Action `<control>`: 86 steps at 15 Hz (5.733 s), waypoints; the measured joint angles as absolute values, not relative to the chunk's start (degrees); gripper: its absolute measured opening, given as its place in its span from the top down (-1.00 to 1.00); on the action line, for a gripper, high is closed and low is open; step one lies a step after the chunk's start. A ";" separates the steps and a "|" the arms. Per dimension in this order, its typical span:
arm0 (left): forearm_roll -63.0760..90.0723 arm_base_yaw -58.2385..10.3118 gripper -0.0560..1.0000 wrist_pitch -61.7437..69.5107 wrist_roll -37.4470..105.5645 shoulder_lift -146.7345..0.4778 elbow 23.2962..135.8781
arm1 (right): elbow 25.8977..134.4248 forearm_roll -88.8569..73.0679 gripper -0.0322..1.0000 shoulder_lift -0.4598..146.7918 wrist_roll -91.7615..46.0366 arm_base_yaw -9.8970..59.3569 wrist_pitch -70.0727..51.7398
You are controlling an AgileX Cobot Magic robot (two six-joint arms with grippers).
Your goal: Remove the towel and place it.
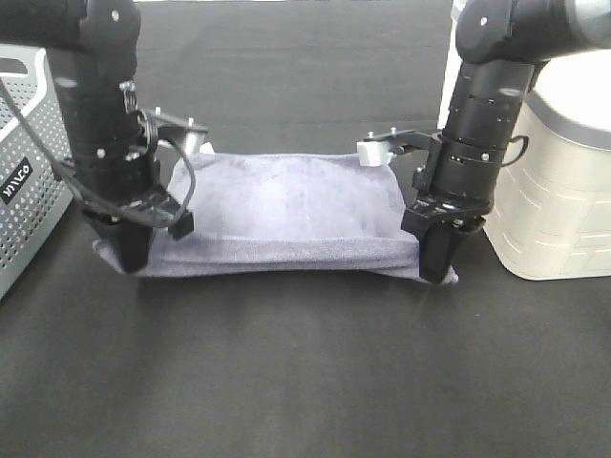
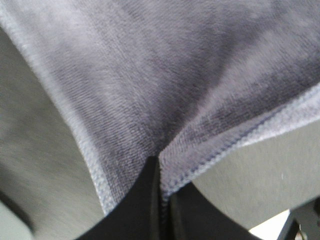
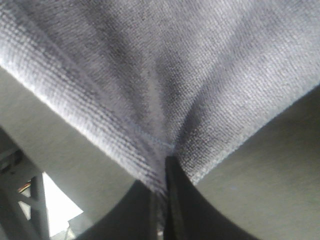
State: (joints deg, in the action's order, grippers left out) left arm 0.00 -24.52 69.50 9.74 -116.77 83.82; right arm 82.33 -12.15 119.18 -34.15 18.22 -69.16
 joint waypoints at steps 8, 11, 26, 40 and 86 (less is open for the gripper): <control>0.97 -26.76 0.89 69.44 13.64 -116.60 79.24 | 73.91 -14.55 0.92 118.77 -34.66 18.22 -68.98; 0.97 -26.76 0.89 69.44 14.78 -116.60 79.24 | 71.62 -15.93 0.87 118.72 -35.81 18.22 -68.93; 1.03 -26.76 0.71 69.50 17.36 -116.48 73.22 | 71.33 -18.91 -0.46 115.85 -23.38 18.22 -69.04; -0.40 -26.70 -0.12 69.67 7.39 -112.76 75.40 | 70.65 -23.49 -0.47 112.41 -20.11 20.80 -60.73; -4.35 -22.00 -0.12 69.73 1.43 -93.45 75.29 | 49.39 -9.85 -0.36 107.31 -6.07 36.55 -31.97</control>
State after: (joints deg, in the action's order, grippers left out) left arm -4.35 -22.00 69.73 1.43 -93.45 75.29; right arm 49.39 -9.85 107.31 -6.07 36.55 -31.97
